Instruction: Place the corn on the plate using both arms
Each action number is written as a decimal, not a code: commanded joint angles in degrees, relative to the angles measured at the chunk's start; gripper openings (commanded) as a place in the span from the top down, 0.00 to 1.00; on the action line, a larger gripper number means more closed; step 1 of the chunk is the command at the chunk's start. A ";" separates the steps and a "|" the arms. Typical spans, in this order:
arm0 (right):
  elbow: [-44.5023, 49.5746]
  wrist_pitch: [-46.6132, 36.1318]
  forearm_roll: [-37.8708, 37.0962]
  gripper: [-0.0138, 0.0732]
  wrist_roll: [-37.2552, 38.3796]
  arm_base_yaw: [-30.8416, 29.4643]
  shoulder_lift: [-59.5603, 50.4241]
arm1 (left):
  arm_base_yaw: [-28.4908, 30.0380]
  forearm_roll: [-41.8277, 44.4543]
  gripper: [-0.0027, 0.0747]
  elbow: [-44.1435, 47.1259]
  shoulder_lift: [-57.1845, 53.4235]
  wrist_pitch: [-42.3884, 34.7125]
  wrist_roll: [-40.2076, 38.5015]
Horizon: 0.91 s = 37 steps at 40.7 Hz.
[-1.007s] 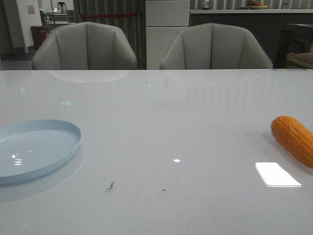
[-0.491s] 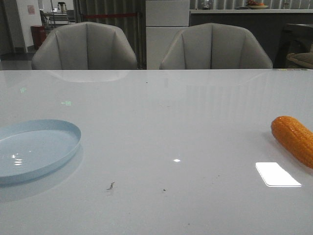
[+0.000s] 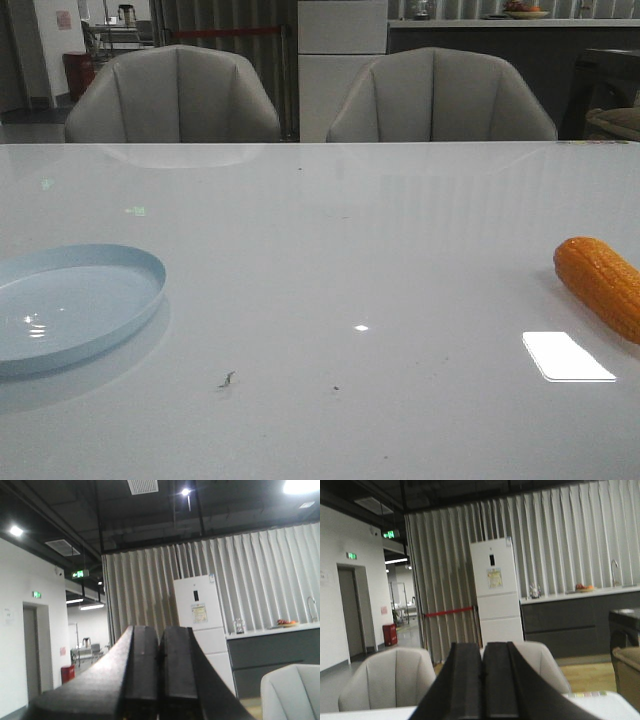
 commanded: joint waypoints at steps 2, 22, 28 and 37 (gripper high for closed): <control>-8.88 0.09 -0.48 0.78 -0.60 -0.03 8.90 | 0.14 -0.13 0.84 -9.92 7.55 6.00 -0.33; -14.15 12.49 -0.48 0.78 -0.55 -0.03 36.33 | 0.14 -1.77 0.84 -15.50 29.91 16.49 -0.33; -14.15 18.03 -0.43 0.77 -0.55 -0.03 40.77 | 0.14 -3.46 0.84 -15.50 34.50 19.34 -0.33; -14.15 25.55 -0.43 0.56 -0.55 -0.03 45.13 | 0.14 -7.52 0.54 -15.50 38.49 25.12 -0.33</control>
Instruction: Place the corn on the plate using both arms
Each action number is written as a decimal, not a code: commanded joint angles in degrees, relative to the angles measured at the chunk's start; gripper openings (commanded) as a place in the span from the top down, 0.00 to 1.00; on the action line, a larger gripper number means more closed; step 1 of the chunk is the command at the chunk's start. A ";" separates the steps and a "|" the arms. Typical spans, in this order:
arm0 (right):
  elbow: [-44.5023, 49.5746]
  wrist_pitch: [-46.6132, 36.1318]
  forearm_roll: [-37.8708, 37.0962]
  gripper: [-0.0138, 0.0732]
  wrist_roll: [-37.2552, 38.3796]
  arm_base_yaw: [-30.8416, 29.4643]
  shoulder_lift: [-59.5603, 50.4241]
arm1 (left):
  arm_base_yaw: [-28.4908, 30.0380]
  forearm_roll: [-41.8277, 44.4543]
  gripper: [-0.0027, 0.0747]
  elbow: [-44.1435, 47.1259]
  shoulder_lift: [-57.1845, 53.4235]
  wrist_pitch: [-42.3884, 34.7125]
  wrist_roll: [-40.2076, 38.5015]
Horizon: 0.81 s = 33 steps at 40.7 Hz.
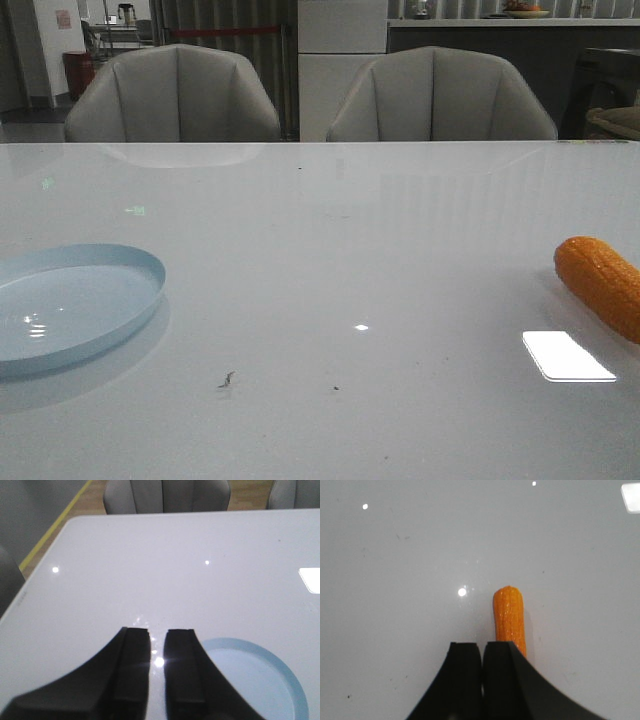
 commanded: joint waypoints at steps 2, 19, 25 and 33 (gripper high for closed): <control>-2.05 -1.74 0.14 0.44 -0.55 -0.03 0.95 | 0.14 -2.87 0.44 -1.79 1.31 -0.77 -0.33; -2.05 -1.37 0.14 0.15 -0.55 -0.03 1.92 | 0.14 -8.21 0.36 -2.71 9.96 8.14 -0.33; -2.05 -1.37 0.26 0.15 -0.55 -0.03 1.92 | 0.14 -9.26 0.36 -6.97 18.26 11.80 -0.55; -2.05 -1.26 0.38 0.15 -0.55 -0.03 1.92 | 0.14 -10.28 0.36 -15.75 29.47 15.58 -0.55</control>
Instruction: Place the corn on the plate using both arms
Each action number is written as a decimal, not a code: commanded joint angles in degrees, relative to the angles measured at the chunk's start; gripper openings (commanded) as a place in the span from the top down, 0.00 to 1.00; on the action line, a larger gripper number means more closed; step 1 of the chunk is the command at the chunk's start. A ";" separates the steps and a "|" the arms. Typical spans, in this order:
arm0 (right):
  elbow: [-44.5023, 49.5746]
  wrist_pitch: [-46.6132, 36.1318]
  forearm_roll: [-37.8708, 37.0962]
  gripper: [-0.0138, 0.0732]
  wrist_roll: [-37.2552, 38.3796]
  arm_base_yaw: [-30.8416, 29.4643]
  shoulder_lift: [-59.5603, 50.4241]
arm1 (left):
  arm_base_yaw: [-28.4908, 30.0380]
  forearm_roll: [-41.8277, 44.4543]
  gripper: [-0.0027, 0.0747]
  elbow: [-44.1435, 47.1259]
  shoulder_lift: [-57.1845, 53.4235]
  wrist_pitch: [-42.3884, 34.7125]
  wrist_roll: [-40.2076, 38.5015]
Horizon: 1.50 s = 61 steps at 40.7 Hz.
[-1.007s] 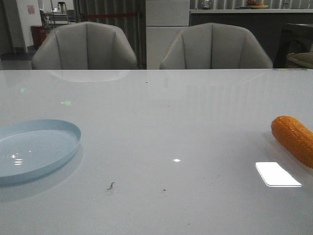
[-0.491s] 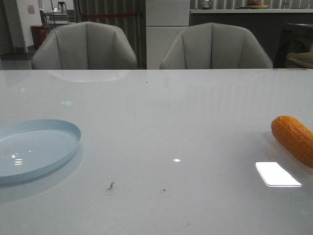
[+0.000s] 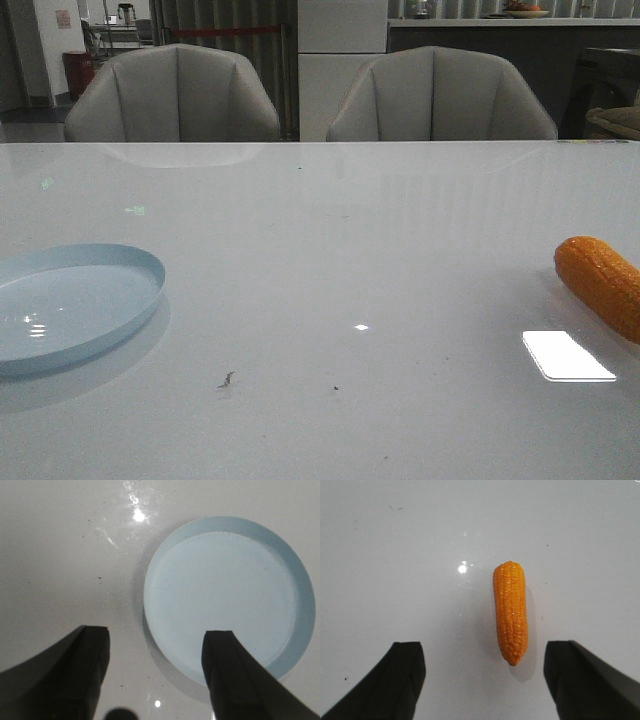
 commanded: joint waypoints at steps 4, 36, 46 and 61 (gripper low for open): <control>-2.05 -2.89 0.76 0.15 -0.55 -0.03 -0.34 | 0.14 -0.88 0.36 -9.95 8.36 -0.21 -0.55; -2.05 -2.78 0.76 0.15 -0.55 -0.03 -0.34 | 0.14 -0.88 0.38 -16.94 32.26 3.71 -0.55; -2.05 -2.78 0.76 0.15 -0.55 -0.03 -0.34 | 0.14 -0.88 0.51 -16.97 33.57 3.95 -0.55; -2.05 -2.78 0.76 0.15 -0.55 -0.03 -0.34 | 0.14 -2.62 0.84 -17.49 33.57 5.96 -0.55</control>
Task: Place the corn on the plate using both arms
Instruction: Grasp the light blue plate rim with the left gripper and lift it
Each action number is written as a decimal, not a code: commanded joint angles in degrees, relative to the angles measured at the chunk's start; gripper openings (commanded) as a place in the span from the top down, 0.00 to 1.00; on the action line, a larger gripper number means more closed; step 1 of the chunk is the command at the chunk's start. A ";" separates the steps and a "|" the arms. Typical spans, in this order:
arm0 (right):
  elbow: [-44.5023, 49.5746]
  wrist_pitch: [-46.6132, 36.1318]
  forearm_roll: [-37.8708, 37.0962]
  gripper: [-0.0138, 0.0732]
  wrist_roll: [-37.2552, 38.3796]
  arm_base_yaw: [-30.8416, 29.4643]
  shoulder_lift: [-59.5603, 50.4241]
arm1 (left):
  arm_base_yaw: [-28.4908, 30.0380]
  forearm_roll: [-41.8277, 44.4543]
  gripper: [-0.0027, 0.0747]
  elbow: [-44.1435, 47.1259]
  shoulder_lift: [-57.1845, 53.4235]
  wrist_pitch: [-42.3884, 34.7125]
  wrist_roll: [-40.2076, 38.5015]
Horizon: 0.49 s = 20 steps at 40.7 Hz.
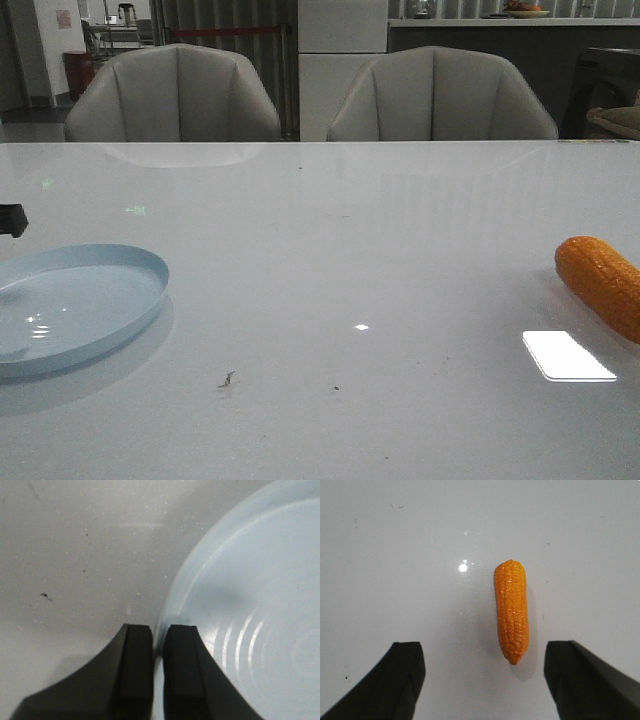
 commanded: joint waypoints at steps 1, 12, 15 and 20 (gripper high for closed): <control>-2.05 -3.04 0.76 0.15 -0.55 -0.03 -0.34 | -0.12 -1.19 0.84 -1.74 -2.06 1.52 -0.33; -2.05 -3.04 0.76 0.15 -0.55 -0.03 -0.34 | -0.12 -6.30 0.84 -10.07 -2.16 9.00 -0.33; -2.05 -3.04 0.76 0.15 -0.55 -0.03 -0.34 | -0.24 -8.49 0.84 -13.96 -2.16 11.35 -0.12; -2.05 -3.04 0.76 0.15 -0.55 -0.03 -0.34 | -1.88 -11.22 0.84 -21.23 -2.16 15.05 -0.12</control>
